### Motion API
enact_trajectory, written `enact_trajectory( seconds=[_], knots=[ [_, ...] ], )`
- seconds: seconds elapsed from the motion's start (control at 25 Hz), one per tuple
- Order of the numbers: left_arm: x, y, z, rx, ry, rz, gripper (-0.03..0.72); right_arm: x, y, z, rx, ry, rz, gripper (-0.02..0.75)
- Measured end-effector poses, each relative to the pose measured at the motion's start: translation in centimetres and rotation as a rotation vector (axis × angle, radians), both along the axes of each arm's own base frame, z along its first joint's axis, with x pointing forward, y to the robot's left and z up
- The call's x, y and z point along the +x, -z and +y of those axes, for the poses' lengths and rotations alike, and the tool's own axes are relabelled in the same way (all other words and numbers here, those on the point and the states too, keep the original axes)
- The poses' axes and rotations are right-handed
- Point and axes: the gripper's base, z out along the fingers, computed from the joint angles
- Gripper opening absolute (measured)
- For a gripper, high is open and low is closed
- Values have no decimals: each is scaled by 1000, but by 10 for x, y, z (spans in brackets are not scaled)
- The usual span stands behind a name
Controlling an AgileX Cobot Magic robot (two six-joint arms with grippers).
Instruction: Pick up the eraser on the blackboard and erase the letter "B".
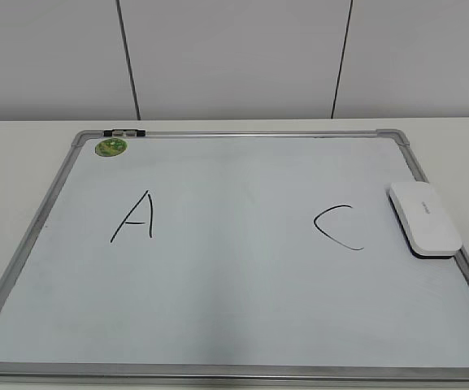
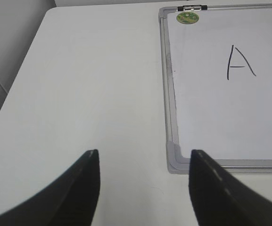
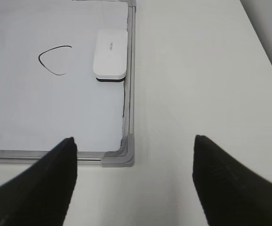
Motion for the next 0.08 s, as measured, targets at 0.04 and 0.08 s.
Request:
enact_trajectory(
  seconds=[0.04, 0.08],
  knots=[
    [0, 0, 0, 0, 0, 0, 423, 0, 0, 0, 0, 0, 0, 587],
    [0, 0, 0, 0, 0, 0, 421, 0, 0, 0, 0, 0, 0, 587]
  ],
)
